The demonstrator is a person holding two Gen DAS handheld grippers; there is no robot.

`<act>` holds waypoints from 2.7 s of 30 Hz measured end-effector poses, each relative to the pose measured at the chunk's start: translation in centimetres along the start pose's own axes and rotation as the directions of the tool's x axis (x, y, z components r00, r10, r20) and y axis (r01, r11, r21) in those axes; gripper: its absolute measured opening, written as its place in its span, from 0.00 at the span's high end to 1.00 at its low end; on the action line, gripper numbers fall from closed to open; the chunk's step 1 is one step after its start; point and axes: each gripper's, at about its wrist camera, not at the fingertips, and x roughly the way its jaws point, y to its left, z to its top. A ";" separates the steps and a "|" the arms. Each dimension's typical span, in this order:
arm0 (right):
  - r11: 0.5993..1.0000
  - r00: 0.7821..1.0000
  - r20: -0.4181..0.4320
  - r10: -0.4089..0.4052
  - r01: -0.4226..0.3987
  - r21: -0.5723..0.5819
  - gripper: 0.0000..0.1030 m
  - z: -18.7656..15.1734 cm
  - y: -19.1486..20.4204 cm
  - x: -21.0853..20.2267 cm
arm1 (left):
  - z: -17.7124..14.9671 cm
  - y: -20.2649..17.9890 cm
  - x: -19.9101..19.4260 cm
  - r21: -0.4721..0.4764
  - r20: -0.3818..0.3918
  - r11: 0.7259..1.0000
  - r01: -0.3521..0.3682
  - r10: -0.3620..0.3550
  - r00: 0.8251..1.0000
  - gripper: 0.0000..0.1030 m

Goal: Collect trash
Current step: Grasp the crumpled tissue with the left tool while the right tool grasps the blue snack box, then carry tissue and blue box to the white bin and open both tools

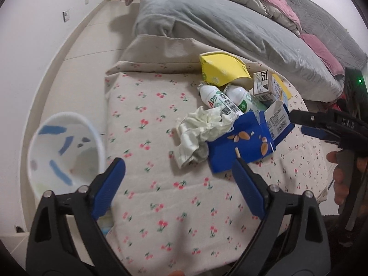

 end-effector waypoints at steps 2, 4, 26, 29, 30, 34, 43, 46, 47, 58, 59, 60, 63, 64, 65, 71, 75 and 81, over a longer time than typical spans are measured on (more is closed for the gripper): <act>0.999 1.000 0.001 0.017 -0.017 0.027 0.05 0.5 -0.2 0.8 | 0.5 0.0 1.2 -0.026 -0.022 0.999 0.035 -0.035 0.999 0.18; 0.999 1.000 -0.004 0.003 -0.003 0.034 0.07 0.9 -0.2 1.6 | 0.8 0.2 2.4 -0.060 -0.037 0.996 0.073 -0.075 0.997 0.23; 0.976 0.990 0.016 0.142 -0.143 0.165 0.41 0.5 -2.9 1.5 | 0.3 -1.0 3.1 -0.067 -0.011 0.986 0.152 -0.154 0.988 0.75; 0.972 0.987 0.052 0.150 -0.157 0.176 0.41 0.7 -3.6 0.1 | 0.2 -1.1 2.2 -0.049 0.011 0.988 0.148 -0.148 0.989 0.75; 0.971 0.987 0.064 0.150 -0.159 0.181 0.41 0.7 -3.9 -0.4 | 0.1 -1.1 1.9 -0.042 0.019 0.989 0.145 -0.144 0.989 0.75; 0.971 0.983 0.110 0.147 -0.165 0.176 0.41 0.6 -4.7 -2.4 | 0.1 -1.2 1.0 -0.022 0.046 0.992 0.127 -0.126 0.991 0.75; 0.977 0.978 0.132 0.159 -0.176 0.124 0.41 0.3 -2.3 -3.4 | -0.8 1.4 -0.5 -0.034 0.076 0.996 0.079 -0.076 0.994 0.75; 0.979 0.979 0.120 0.166 -0.178 0.095 0.41 0.2 -0.9 -3.0 | -1.2 2.7 -0.9 -0.053 0.078 0.997 0.062 -0.058 0.995 0.75; 0.980 0.979 0.116 0.169 -0.179 0.083 0.41 0.2 -0.3 -2.9 | -1.3 3.2 -1.0 -0.060 0.078 0.997 0.056 -0.051 0.996 0.75; 0.980 0.979 0.053 0.197 -0.196 -0.035 0.41 0.0 6.7 0.0 | -2.6 8.4 -2.5 -0.144 0.093 0.990 0.001 0.013 0.996 0.75; 0.979 0.979 0.046 0.200 -0.198 -0.045 0.41 0.0 7.4 0.3 | -2.7 8.8 -2.6 -0.151 0.093 0.988 -0.004 0.018 0.995 0.75; 0.978 0.978 0.039 0.203 -0.200 -0.055 0.41 -0.2 8.2 0.6 | -2.8 9.3 -2.8 -0.159 0.094 0.987 -0.009 0.024 0.995 0.75; 0.975 0.977 0.019 0.210 -0.208 -0.083 0.41 -0.4 10.3 1.6 | -3.2 10.8 -3.0 -0.184 0.093 0.983 -0.025 0.043 0.995 0.75; 0.974 0.977 0.012 0.211 -0.209 -0.092 0.41 -0.5 10.8 2.1 | -3.3 11.2 -3.1 -0.191 0.092 0.981 -0.034 0.052 0.994 0.75; 0.972 0.977 0.005 0.212 -0.210 -0.102 0.41 -0.6 11.5 2.5 | -3.5 11.8 -3.1 -0.195 0.088 0.980 -0.038 0.056 0.995 0.75; 0.961 0.973 -0.044 0.228 -0.232 -0.153 0.41 -1.5 15.4 4.0 | -4.4 14.9 -3.3 -0.247 0.078 0.966 -0.079 0.101 0.992 0.75; 0.952 0.970 -0.065 0.233 -0.242 -0.186 0.41 -2.2 18.2 5.7 | -4.9 16.7 -3.5 -0.276 0.075 0.955 -0.104 0.130 0.989 0.75; 0.940 0.968 -0.094 0.233 -0.250 -0.234 0.41 -3.0 20.9 8.0 | -5.4 18.4 -4.6 -0.305 0.077 0.931 -0.199 0.233 0.969 0.31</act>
